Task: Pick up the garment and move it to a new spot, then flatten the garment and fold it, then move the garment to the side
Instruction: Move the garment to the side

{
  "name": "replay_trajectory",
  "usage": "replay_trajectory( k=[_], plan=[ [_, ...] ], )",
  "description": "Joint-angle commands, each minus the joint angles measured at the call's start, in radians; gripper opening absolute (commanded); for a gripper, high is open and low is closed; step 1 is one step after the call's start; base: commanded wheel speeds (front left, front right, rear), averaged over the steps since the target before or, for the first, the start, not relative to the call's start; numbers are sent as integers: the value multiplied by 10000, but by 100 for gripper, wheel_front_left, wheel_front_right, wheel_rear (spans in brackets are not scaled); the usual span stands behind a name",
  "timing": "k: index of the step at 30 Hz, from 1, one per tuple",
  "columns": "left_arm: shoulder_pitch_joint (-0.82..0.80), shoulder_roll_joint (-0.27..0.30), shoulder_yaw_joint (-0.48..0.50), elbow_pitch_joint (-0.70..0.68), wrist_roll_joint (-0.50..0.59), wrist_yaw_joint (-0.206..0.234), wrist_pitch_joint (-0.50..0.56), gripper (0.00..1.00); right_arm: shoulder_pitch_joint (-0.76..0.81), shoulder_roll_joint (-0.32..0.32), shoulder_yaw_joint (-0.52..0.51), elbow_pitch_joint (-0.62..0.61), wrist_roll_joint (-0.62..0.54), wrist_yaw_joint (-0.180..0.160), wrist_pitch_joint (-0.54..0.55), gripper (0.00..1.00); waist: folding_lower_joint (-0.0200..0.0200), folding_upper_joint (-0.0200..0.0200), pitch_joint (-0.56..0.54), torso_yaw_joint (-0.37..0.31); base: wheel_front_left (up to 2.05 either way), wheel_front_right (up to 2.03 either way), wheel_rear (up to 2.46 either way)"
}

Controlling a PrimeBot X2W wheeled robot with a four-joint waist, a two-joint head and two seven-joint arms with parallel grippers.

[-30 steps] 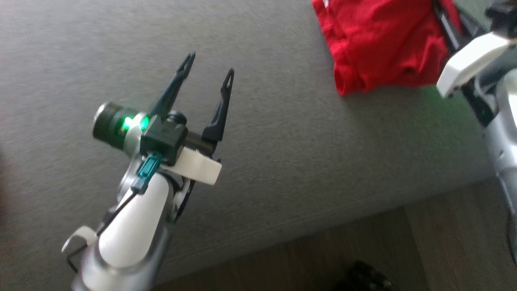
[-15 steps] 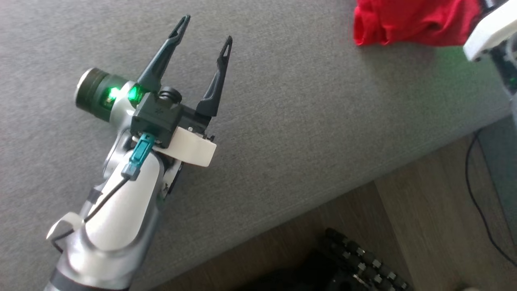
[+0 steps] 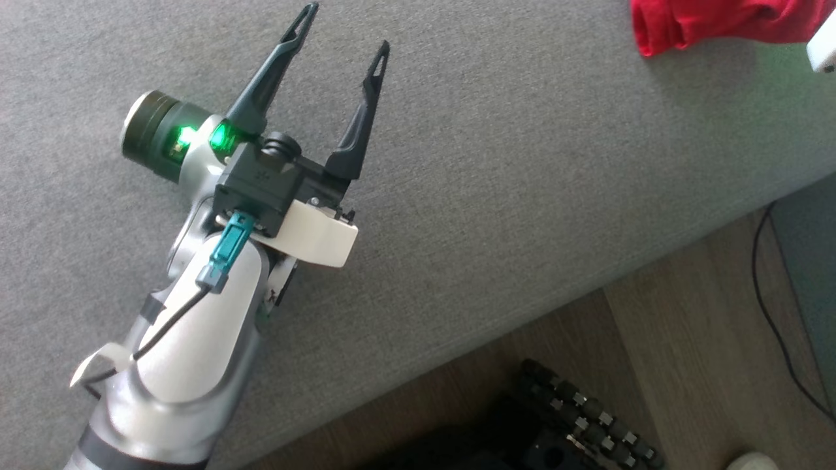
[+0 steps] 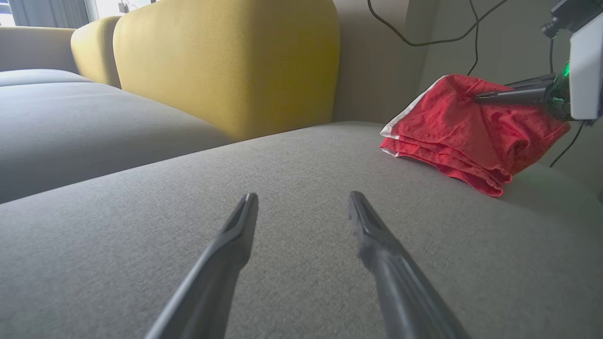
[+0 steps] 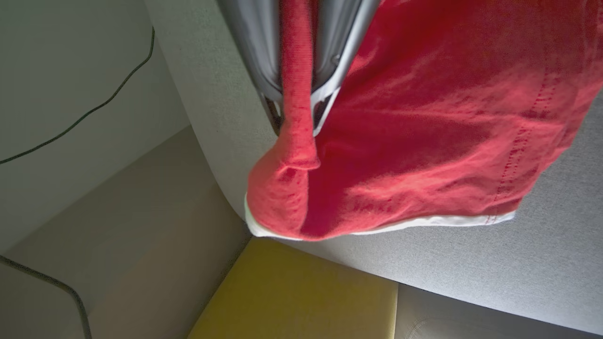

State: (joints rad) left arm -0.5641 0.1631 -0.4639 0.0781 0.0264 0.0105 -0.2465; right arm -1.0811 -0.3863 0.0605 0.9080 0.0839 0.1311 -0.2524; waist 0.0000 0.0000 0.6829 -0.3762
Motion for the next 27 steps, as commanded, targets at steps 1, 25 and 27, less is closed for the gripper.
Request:
replay_trajectory(
  k=[1, 25, 27],
  plan=[
    [46, 235, 201, -66, 61, 75, 133, 100, 171, -167, -222, -365, -106, -4, -92, 0, 0, 0, 9, 37, 0, 0, 0],
    [906, -577, 382, 32, -914, 778, -149, 100, 921, 681, 833, -2371, 395, -4, -91, 100, 0, 0, -2544, 1805, 0, 0, 0],
    [1195, -619, 561, -107, -1038, 892, -150, 100, 1055, 765, 1047, -2600, 517, -4, -82, 100, 0, 0, -2877, 2136, 0, 0, 0]
  ],
)
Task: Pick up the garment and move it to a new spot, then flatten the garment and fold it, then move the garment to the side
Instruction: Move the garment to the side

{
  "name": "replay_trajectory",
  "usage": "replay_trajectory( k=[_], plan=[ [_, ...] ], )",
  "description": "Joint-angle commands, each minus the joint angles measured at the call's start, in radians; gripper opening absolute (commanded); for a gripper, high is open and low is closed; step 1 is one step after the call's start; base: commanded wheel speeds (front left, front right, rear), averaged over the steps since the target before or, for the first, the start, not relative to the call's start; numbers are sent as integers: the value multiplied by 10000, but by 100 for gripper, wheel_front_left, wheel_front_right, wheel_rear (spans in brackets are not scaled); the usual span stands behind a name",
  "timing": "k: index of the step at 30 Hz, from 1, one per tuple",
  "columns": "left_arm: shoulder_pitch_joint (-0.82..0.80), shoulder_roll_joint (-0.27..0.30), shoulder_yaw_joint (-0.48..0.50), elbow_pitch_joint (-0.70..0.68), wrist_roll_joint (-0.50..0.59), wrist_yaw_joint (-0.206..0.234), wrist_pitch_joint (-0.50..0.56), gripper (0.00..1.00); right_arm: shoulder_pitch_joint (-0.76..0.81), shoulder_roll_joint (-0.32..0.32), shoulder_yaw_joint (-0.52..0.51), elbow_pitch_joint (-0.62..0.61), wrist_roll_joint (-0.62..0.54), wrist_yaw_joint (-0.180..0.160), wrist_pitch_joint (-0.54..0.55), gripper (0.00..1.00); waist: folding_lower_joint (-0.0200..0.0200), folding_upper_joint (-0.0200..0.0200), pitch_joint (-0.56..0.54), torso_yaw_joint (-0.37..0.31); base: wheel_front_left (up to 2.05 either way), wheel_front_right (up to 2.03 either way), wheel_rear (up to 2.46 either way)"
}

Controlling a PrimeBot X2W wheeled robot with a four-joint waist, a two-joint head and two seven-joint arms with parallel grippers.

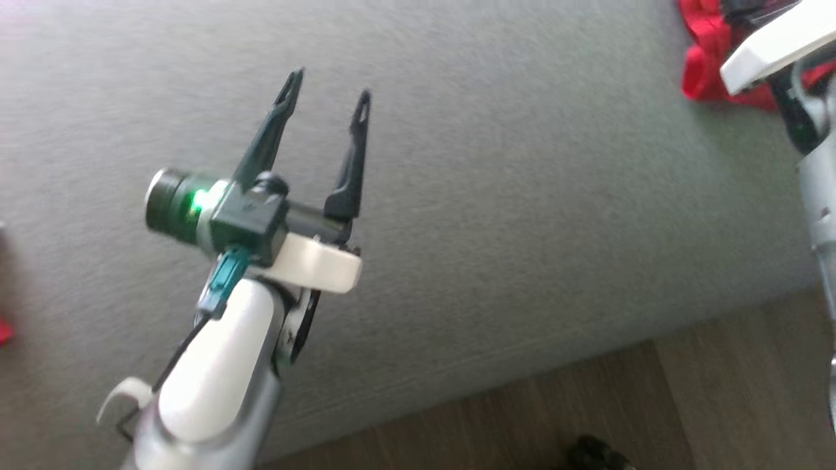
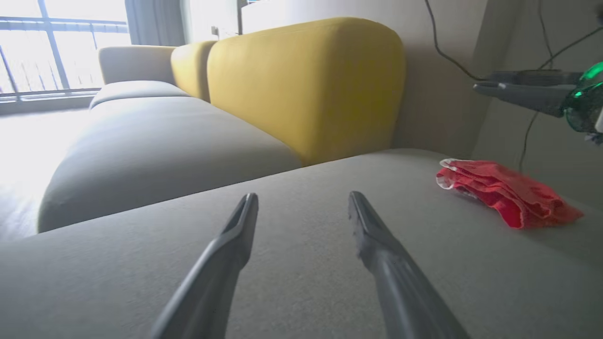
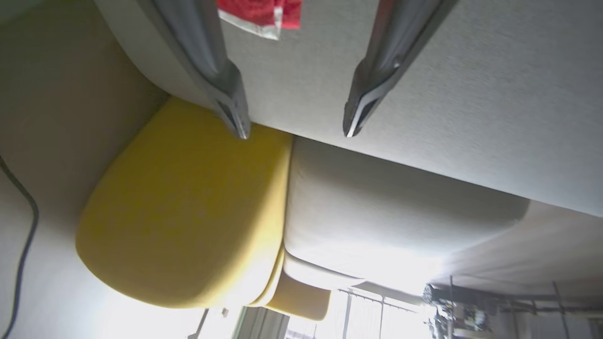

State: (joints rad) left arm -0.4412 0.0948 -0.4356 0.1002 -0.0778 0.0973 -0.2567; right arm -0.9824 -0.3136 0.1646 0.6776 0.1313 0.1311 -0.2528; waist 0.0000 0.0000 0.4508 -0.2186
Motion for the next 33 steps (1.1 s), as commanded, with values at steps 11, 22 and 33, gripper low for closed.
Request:
replay_trajectory(
  k=[11, 22, 33],
  plan=[
    [1750, -237, 1250, -892, -480, 417, -50, 100, 2414, 487, 495, -1474, 638, -4, -60, 100, 0, 0, -2119, 2159, 0, 0, 0],
    [3230, -415, 1989, -841, -597, 451, -50, 100, 5311, 1862, -908, -2218, -2, -4, -86, 100, 0, 0, -3247, 2925, 0, 0, 0],
    [3955, -443, 2087, -511, -674, 396, -51, 100, 6831, 2477, -1817, -3058, -977, -4, -88, 100, 0, 0, -3777, 3332, 0, 0, 0]
  ],
)
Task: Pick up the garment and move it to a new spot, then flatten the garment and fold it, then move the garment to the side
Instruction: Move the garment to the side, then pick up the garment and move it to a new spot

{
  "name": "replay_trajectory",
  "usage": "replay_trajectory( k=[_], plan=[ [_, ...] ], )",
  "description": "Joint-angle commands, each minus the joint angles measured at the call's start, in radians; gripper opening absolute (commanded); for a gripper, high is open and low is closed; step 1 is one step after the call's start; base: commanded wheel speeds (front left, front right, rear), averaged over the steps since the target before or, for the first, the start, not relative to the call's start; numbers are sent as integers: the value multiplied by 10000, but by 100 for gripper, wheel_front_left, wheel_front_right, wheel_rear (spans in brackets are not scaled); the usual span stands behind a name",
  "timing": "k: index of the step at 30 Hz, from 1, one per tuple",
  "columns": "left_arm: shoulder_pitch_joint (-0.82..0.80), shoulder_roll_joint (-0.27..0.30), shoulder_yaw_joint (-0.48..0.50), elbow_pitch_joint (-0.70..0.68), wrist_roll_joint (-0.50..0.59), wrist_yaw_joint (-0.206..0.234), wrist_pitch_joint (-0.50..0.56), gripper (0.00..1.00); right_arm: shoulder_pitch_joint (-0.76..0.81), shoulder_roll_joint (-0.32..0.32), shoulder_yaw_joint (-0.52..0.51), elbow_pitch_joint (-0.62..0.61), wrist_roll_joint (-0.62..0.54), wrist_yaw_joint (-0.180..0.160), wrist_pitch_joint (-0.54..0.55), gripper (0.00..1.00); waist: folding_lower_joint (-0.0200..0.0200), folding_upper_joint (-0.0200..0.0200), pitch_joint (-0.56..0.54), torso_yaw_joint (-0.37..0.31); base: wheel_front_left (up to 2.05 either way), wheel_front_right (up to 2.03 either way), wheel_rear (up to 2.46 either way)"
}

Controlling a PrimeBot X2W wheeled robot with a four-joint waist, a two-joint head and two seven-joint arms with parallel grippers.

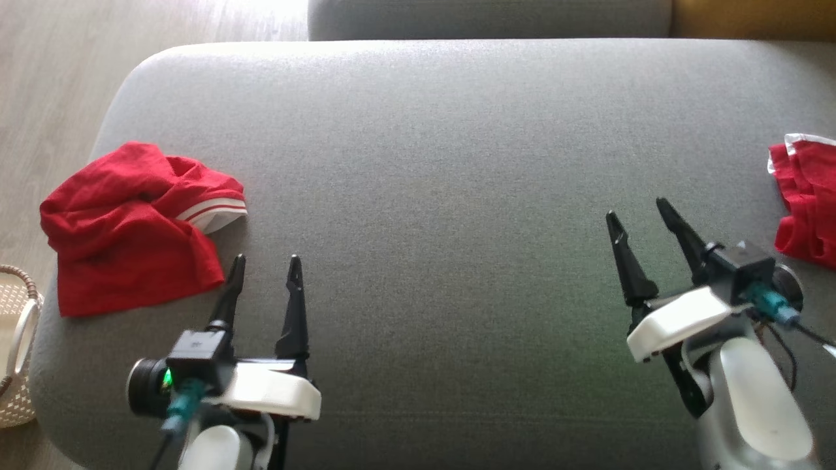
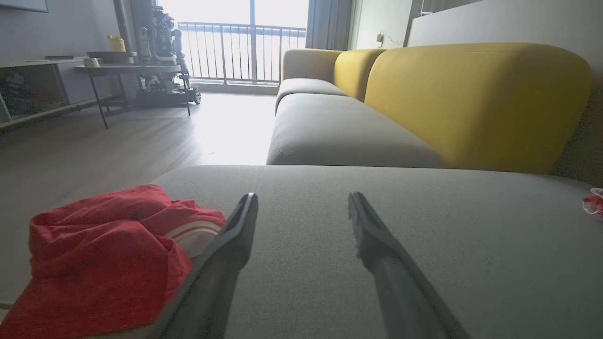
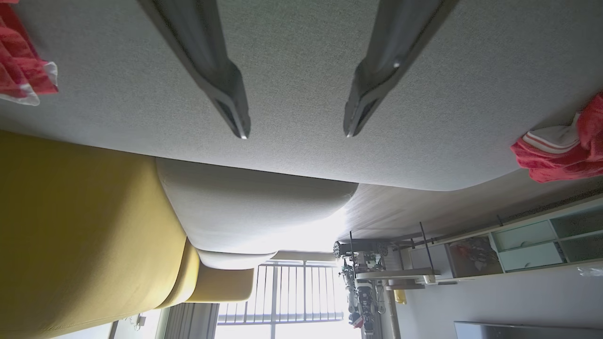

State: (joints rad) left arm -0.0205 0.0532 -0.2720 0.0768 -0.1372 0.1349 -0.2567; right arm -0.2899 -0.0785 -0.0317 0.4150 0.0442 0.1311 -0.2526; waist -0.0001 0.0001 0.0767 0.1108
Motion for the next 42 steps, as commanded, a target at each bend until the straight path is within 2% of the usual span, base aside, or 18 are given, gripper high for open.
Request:
replay_trajectory(
  k=[1, 12, 26, 34, 42],
  plan=[
    [-214, -27, 501, -306, -290, 68, -51, 100, -6, 154, 108, -503, -157, -4, -90, 100, 1, -1, -44, 49, 0, 0, 0],
    [-183, -29, 514, -334, -315, 99, -51, 100, 377, 271, -29, -778, -253, -4, -91, 100, 1, -1, -47, 10, 0, 0, 0],
    [-181, -29, 495, -286, -275, 60, -51, 100, 355, 281, -34, -627, 256, -4, -91, 100, 1, -1, -164, 59, 0, 0, 0],
    [-118, -29, 684, -259, -181, 75, -51, 100, 426, 282, -28, -644, 281, -4, -91, 100, 1, -1, -256, 884, 0, 0, 0],
    [46, -29, 930, -353, -90, -27, -51, 100, 553, 282, 294, -687, 455, -4, -91, 100, 1, -1, -391, 2385, 0, 0, 0]
  ],
)
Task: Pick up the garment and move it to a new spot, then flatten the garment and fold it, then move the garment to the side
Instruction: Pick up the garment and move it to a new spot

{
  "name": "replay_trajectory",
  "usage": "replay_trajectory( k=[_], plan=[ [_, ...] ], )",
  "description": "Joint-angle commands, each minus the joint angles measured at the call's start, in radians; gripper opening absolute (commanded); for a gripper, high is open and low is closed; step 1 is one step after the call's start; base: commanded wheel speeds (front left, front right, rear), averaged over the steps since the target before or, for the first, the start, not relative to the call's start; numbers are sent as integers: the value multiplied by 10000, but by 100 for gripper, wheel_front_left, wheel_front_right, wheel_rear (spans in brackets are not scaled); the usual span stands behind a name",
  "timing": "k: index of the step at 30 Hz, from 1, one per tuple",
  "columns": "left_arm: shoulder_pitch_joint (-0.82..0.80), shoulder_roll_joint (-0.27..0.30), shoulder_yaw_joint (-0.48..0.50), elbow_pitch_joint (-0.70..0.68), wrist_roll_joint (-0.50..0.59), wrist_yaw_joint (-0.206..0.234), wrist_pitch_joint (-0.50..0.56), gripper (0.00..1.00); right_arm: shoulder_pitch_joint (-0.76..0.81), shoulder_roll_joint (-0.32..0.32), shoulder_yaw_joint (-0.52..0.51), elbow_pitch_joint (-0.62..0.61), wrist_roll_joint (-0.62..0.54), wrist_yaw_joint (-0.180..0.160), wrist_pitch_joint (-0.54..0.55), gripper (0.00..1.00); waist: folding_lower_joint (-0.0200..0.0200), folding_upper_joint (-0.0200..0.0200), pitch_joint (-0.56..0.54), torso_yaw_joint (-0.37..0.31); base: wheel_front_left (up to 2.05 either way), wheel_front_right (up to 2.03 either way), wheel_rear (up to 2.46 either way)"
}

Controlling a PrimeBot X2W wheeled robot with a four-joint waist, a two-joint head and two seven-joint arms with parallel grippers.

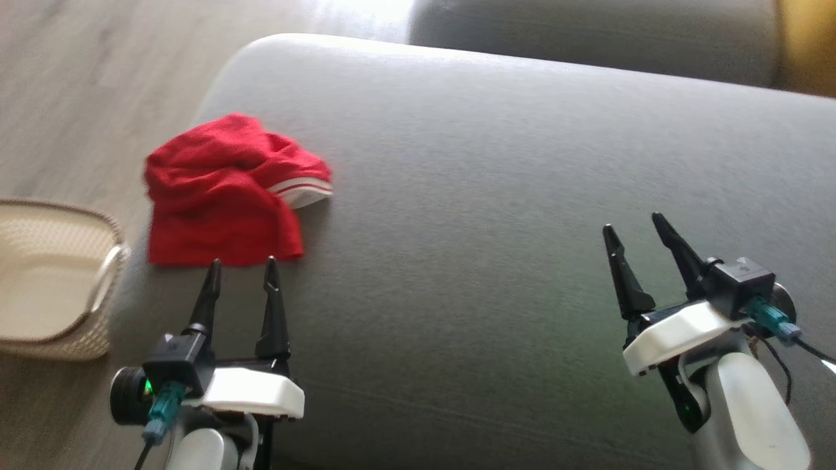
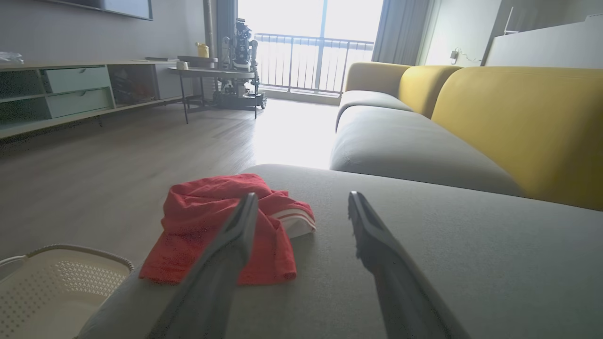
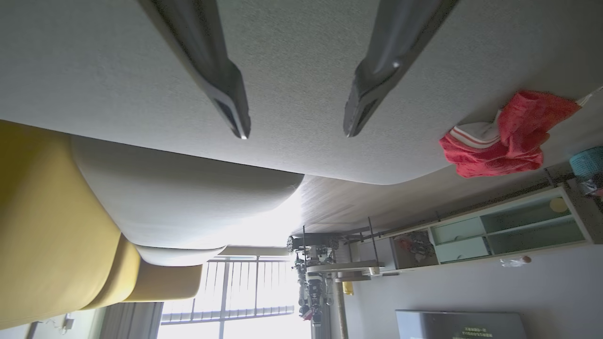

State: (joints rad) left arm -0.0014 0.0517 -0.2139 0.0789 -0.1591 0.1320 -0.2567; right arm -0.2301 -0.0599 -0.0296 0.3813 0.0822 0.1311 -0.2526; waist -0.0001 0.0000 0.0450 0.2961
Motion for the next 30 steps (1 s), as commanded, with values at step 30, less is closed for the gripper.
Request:
replay_trajectory(
  k=[30],
  plan=[
    [1245, -14, 1410, -1955, -6, 870, -51, 100, -1226, 90, 2866, 631, 623, -4, -91, 100, 1, 0, 364, 2443, 0, 0, 0]
  ],
)
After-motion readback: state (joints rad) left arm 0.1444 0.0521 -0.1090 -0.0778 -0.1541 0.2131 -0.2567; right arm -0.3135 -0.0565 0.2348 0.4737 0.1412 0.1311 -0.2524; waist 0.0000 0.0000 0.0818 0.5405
